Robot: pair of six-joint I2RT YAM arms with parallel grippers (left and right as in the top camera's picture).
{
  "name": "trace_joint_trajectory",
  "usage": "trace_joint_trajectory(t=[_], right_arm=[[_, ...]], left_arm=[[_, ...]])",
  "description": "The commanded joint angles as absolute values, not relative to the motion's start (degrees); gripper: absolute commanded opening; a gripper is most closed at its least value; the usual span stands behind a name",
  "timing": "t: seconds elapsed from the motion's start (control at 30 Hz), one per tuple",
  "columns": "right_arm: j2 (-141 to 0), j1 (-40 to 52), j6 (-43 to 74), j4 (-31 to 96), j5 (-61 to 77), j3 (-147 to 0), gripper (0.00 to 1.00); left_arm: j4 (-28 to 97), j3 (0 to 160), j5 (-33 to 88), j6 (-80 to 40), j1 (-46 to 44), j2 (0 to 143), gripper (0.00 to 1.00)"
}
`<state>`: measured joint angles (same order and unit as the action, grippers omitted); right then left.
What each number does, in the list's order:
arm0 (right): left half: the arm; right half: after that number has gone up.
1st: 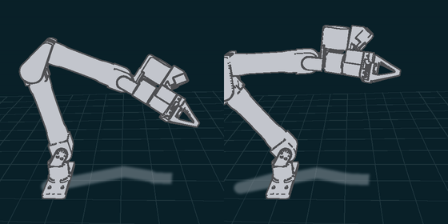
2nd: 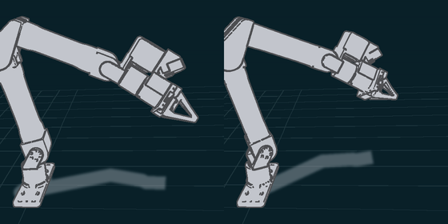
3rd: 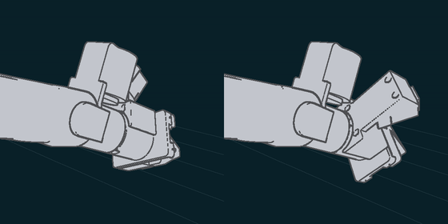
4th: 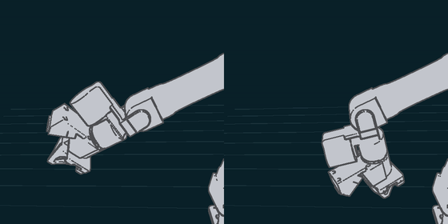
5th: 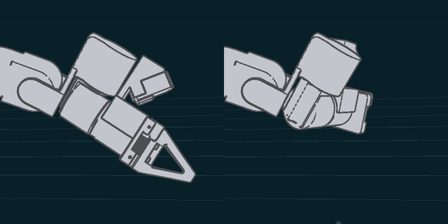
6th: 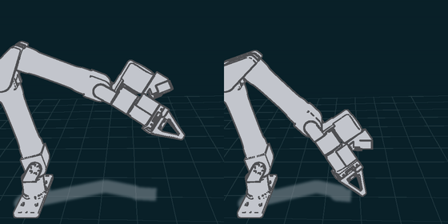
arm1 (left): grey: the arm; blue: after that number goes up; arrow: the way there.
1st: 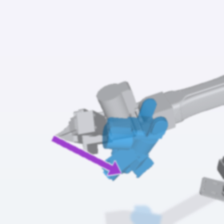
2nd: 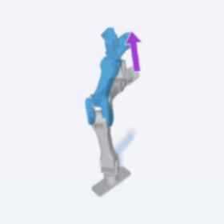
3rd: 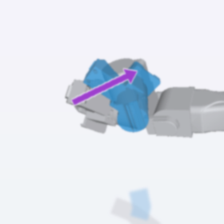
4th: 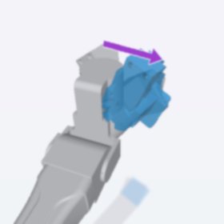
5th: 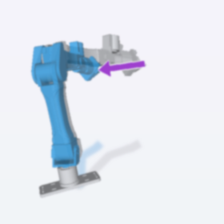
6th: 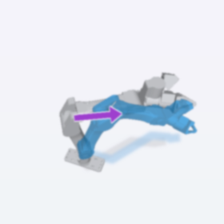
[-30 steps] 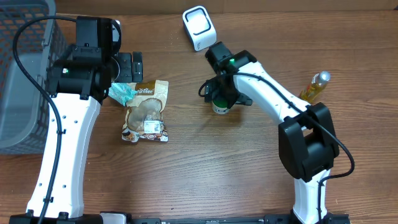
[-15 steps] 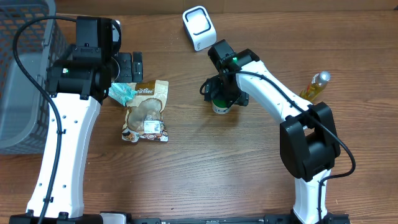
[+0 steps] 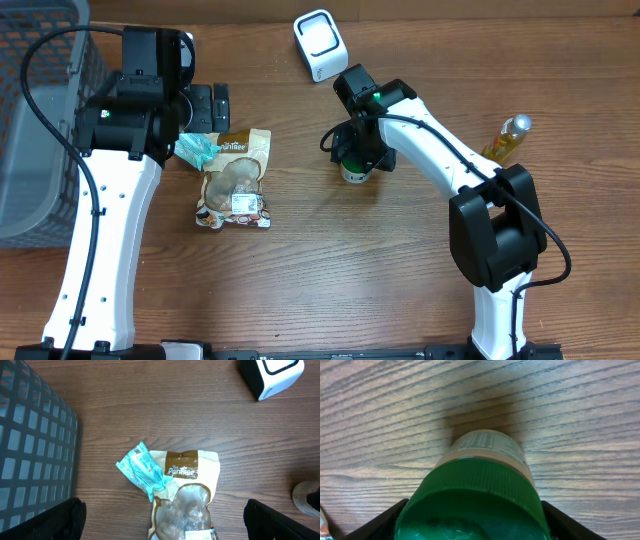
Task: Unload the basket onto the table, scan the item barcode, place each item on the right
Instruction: 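Lower the right gripper and grasp the green-lid jar from above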
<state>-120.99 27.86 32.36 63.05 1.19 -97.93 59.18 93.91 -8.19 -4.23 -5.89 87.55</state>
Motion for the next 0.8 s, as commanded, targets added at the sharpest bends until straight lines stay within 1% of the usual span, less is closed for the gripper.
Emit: trace_joint_trajectory(t=[0.0, 0.1, 0.4, 0.47, 0.5, 0.53, 0.67, 0.77], right_arm=[[-121.0, 28.2, 33.2, 63.0, 1.0, -98.6, 0.71], [-121.0, 28.2, 33.3, 64.1, 1.0, -98.6, 0.66], [-121.0, 28.6, 33.3, 69.8, 1.0, -98.6, 0.65], [-121.0, 28.8, 33.3, 70.2, 1.0, -98.6, 0.7], [-121.0, 28.8, 33.2, 70.0, 1.0, -98.6, 0.83], [-121.0, 28.8, 33.2, 69.7, 0.9, -98.6, 0.88], [-121.0, 28.8, 33.3, 68.6, -0.1, -98.6, 0.88], [-121.0, 29.0, 35.5, 68.4, -0.3, -98.6, 0.87]], left_arm=[[59.2, 94.6, -8.5, -3.4, -5.8, 87.9, 0.99], [59.2, 94.6, -8.5, -3.4, -5.8, 87.9, 1.0], [59.1, 94.6, -8.5, -3.4, -5.8, 87.9, 1.0], [59.2, 94.6, -8.5, -3.4, -5.8, 87.9, 1.0], [59.2, 94.6, -8.5, -3.4, -5.8, 87.9, 1.0], [59.2, 94.6, -8.5, -3.4, -5.8, 87.9, 1.0], [59.2, 94.6, -8.5, -3.4, -5.8, 87.9, 0.99], [59.2, 94.6, -8.5, -3.4, -5.8, 87.9, 1.0]])
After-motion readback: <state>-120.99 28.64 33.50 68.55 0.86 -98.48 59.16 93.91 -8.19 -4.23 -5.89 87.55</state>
